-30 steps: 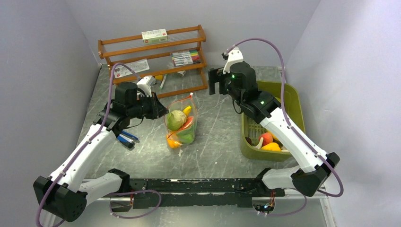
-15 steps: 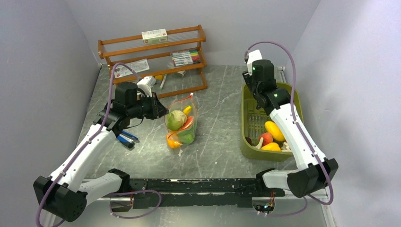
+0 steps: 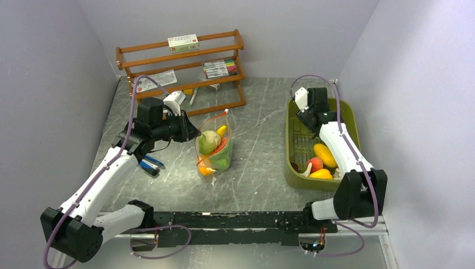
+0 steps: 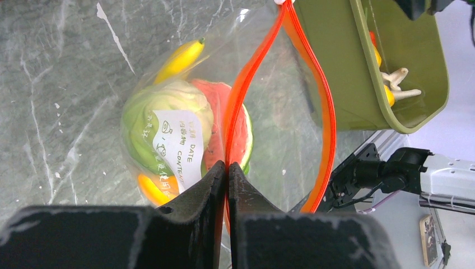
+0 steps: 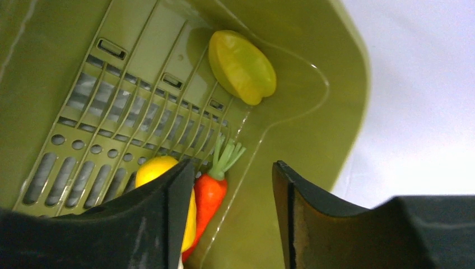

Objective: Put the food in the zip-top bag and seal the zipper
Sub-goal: Pick up the fake fruit from the bin.

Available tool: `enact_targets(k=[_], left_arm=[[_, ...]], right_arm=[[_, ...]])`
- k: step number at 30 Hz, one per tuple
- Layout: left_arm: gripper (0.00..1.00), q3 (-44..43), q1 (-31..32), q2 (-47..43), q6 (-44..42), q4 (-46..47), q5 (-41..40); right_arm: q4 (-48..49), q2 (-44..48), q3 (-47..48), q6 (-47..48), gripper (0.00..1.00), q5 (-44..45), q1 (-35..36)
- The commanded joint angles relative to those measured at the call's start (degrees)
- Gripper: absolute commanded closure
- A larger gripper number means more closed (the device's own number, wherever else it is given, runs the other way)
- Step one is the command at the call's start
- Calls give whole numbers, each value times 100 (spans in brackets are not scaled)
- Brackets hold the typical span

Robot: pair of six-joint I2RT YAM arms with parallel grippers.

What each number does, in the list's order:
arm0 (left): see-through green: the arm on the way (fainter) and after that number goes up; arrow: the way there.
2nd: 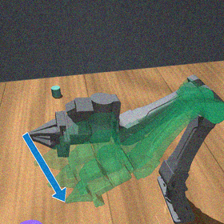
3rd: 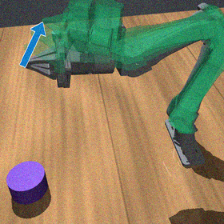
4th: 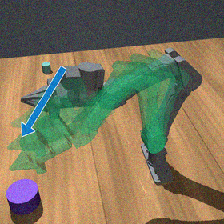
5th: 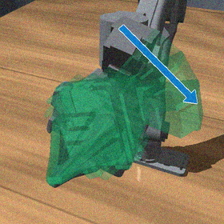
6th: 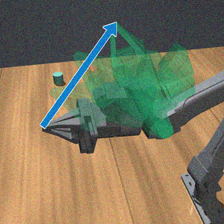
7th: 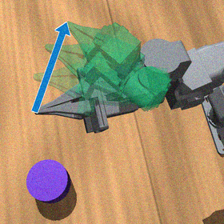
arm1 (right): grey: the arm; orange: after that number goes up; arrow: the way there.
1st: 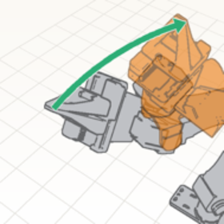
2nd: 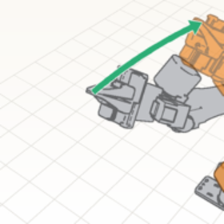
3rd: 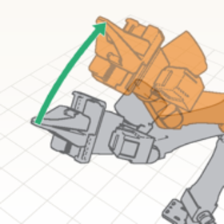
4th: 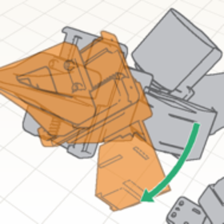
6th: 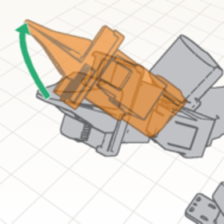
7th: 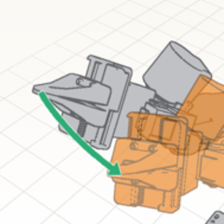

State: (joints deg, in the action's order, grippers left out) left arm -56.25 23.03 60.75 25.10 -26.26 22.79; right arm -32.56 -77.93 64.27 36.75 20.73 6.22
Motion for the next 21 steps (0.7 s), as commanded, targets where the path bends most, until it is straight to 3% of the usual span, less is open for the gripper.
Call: enact_targets(k=[1, 11, 21], left_arm=[[93, 66, -4, -13, -73, 245, 170], [93, 107, -9, -61, -45, 315, 91], [93, 263, -8, 59, -64, 565, 179]], right_arm=[[637, -346, -223, 517, 42, -419, -267], [1825, -715, -809, 1098, 21, -468, -743], [2283, -1355, -578, 1501, 20, -611, -1004]])
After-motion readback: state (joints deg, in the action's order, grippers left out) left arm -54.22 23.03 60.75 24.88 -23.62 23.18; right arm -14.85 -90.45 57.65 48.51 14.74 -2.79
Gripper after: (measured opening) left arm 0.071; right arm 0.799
